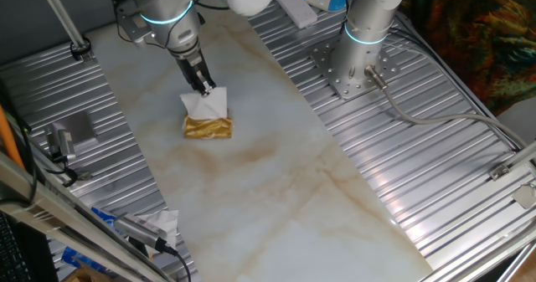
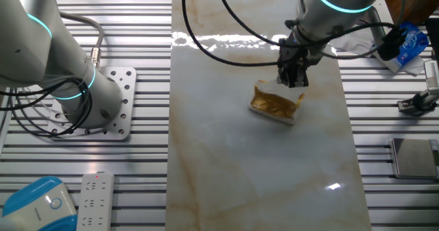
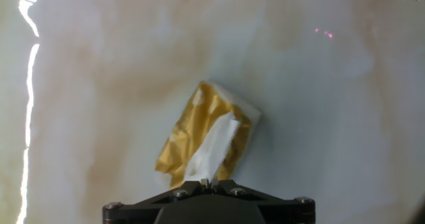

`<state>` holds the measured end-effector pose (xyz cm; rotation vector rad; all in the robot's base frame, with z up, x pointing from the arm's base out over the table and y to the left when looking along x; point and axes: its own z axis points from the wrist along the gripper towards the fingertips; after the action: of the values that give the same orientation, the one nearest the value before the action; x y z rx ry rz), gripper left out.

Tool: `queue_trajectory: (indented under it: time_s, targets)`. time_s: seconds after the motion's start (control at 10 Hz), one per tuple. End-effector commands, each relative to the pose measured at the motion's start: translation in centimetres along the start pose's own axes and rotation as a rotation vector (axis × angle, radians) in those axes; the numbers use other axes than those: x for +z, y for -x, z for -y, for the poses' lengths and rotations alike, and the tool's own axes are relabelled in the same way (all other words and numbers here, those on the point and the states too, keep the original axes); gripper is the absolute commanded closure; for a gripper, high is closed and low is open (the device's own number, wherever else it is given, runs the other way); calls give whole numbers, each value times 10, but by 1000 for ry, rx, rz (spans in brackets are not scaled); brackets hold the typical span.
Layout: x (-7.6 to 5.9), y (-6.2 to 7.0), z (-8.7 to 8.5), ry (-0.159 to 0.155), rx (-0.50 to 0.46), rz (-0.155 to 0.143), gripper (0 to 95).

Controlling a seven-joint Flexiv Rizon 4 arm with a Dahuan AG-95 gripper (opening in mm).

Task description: Pull out a napkin

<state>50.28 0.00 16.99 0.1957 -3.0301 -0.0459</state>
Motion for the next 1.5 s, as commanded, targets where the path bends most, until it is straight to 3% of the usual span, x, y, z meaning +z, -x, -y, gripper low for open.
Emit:
queue_trajectory:
  time_s: [0.1,0.5,0.6,0.7,0.8,0.9,1.1,1.2,1.4,1.5]
  targets:
    - [-9,-4,-2,-1,1,0,950]
    - [-12,-6,-3,-7,1,-4,950]
    - [-5,-3,0,-5,7,-4,950]
    - [-9,-6,0,3,12,1,950]
    - [-23,-12,-1,-9,17,-6,950]
    - [-19,-11,1,-7,13,-2,950]
    - [-39,-14,-2,-4,19,-1,950]
    - [-32,-11,1,-13,-2,-12,950]
    - [8,-1,18,-12,-19,-9,950]
    - [15,0,20,-5,-14,-6,950]
